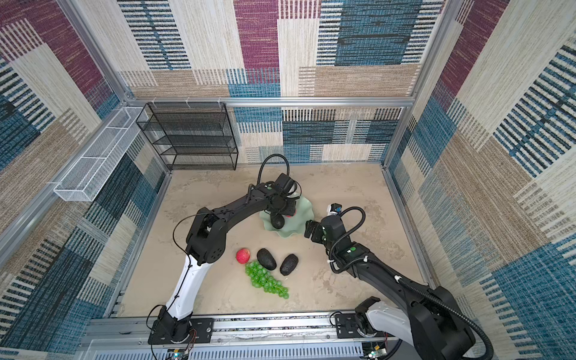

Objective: Place and organize the fake fruits in the fruit bowl
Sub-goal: 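Place the apple in the bowl while the right gripper reaches for another avocado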

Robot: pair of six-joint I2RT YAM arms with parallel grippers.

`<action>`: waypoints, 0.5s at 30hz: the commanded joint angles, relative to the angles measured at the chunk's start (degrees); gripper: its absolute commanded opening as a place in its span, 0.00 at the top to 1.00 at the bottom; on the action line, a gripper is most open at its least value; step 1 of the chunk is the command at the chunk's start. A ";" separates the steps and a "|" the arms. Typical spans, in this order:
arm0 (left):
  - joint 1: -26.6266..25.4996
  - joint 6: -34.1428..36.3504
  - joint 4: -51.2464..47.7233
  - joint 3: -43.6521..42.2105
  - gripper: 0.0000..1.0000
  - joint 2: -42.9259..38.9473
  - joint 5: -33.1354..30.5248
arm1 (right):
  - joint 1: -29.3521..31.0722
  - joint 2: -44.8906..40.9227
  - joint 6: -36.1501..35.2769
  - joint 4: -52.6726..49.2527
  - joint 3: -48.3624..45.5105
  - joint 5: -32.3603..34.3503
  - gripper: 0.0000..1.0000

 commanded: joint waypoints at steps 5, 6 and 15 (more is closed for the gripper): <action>0.04 -1.35 -2.40 1.40 0.30 -2.26 -0.96 | 8.91 3.74 3.01 -6.02 1.63 -4.16 0.05; 0.09 -1.47 -2.33 1.66 0.29 -2.75 -1.25 | 10.04 4.21 3.45 -6.11 1.63 -4.70 0.05; 5.01 -3.68 13.51 -13.85 0.28 -21.55 -4.92 | 17.51 13.89 7.19 -1.12 2.93 -9.91 0.13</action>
